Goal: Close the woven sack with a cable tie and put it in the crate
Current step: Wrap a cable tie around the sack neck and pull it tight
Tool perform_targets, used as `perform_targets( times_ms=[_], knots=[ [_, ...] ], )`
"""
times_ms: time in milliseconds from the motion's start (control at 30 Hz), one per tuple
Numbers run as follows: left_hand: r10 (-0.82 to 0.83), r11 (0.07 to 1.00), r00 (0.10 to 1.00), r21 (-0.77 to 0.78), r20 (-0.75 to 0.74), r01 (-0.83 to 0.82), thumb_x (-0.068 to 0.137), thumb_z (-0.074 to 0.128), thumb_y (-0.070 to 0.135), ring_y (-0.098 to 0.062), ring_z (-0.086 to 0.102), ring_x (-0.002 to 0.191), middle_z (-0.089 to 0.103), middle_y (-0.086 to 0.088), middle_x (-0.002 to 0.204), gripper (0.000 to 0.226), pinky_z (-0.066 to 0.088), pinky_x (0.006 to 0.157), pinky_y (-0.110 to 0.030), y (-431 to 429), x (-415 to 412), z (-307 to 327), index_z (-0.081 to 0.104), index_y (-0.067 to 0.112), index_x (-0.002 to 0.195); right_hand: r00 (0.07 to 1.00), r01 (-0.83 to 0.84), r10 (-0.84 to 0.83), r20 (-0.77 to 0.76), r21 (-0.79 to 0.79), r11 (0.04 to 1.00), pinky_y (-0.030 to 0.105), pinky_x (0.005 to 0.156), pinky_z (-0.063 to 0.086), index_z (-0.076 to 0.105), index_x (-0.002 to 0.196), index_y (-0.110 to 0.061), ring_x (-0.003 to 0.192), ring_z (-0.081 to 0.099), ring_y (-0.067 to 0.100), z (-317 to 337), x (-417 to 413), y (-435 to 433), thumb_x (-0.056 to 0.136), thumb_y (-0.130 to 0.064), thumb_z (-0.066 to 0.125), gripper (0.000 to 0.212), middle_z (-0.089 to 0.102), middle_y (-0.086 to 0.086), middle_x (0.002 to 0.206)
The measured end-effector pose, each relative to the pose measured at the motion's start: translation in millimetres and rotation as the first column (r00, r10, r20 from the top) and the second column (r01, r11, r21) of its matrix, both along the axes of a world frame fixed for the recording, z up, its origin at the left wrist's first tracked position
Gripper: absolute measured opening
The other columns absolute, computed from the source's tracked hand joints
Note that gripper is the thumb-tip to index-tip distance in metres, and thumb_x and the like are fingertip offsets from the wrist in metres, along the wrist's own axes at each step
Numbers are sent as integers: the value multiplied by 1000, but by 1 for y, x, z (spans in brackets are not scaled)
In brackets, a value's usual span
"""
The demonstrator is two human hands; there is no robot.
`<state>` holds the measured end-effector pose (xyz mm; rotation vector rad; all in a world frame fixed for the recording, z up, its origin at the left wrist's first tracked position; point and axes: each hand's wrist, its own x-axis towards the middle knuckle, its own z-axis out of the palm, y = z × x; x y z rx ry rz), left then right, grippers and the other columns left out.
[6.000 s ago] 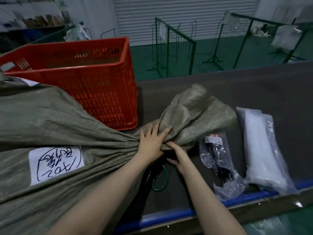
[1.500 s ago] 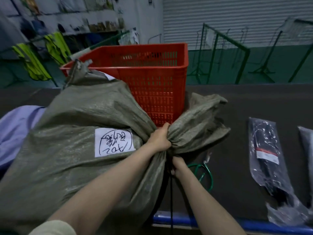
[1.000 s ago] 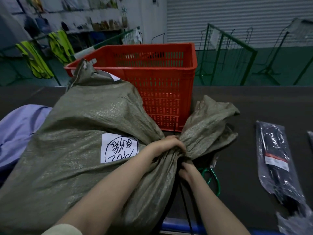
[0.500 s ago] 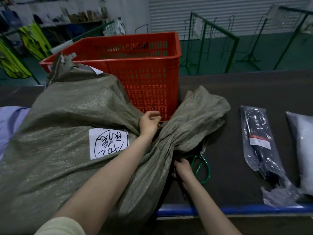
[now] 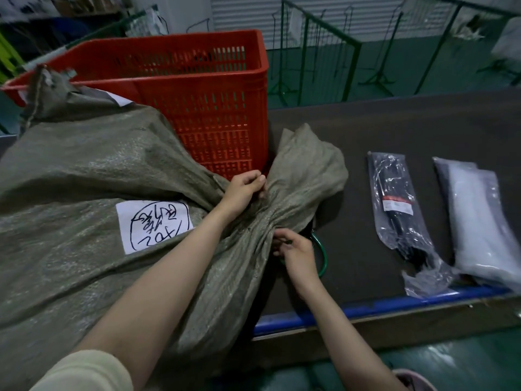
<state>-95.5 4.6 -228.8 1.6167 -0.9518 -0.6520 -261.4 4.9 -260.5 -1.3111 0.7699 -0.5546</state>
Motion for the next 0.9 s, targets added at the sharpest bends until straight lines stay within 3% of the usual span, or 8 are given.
perform_targets(
  times_ms=[67,167,267,467,567,667,767,900],
  knots=[
    [-75,997,995,-7,-71,75,99,36,13,3,42,42,50,10,45,41,34,50,-13,-1,-2,0,52,11,61,1000,17,-15,16,-106,994,5,67,47,64,77,-25,65,62,-15,3,-5,3,83,13,47,42,66,-10,78],
    [-126,992,979,12,-162,129,100,30,15,2,44,40,52,10,43,46,34,48,-10,-5,-4,-2,48,9,58,995,93,-84,44,-262,961,2,70,45,66,79,-30,71,61,-17,8,-10,10,88,-9,60,23,65,-20,77],
    [-180,978,963,64,-201,196,98,27,14,1,41,39,47,8,36,48,33,50,-13,-8,-7,-2,41,11,52,968,246,-233,90,-515,821,0,70,39,71,82,-20,76,56,-16,1,-10,11,89,-20,60,13,57,-19,78],
    [-282,928,925,174,-253,330,92,40,15,0,35,38,41,11,37,43,31,48,-15,-7,-10,-6,39,15,50,982,186,-137,129,-776,602,0,85,34,71,85,4,91,51,2,8,6,6,89,-26,49,37,61,5,97],
    [-274,938,878,94,-392,334,92,26,12,-2,31,37,38,9,36,45,24,52,-23,-8,-10,2,34,15,47,989,144,-137,58,-604,784,7,72,41,67,83,3,77,59,13,-3,13,5,94,-23,48,34,67,13,80],
    [-194,977,820,-27,-538,213,87,21,10,-5,28,35,31,10,36,55,18,51,-27,-9,-3,7,35,21,35,974,30,-98,-202,-316,948,34,80,51,62,76,-11,82,66,27,-25,15,-4,96,-24,47,28,66,7,77],
    [-273,955,824,-38,-496,294,81,25,16,-7,25,38,29,10,37,51,23,47,-24,-8,-1,5,36,24,33,945,-124,59,-323,-185,975,17,67,50,58,66,-15,65,63,15,-31,13,-5,96,-17,49,31,62,-1,65],
    [-370,884,827,112,-424,454,69,36,23,-5,25,37,30,10,36,38,21,48,-24,-6,-7,7,37,24,31,971,45,-92,-220,-207,977,19,67,49,65,72,-13,53,60,-7,-23,12,0,91,-11,56,21,64,-6,65]
  ],
)
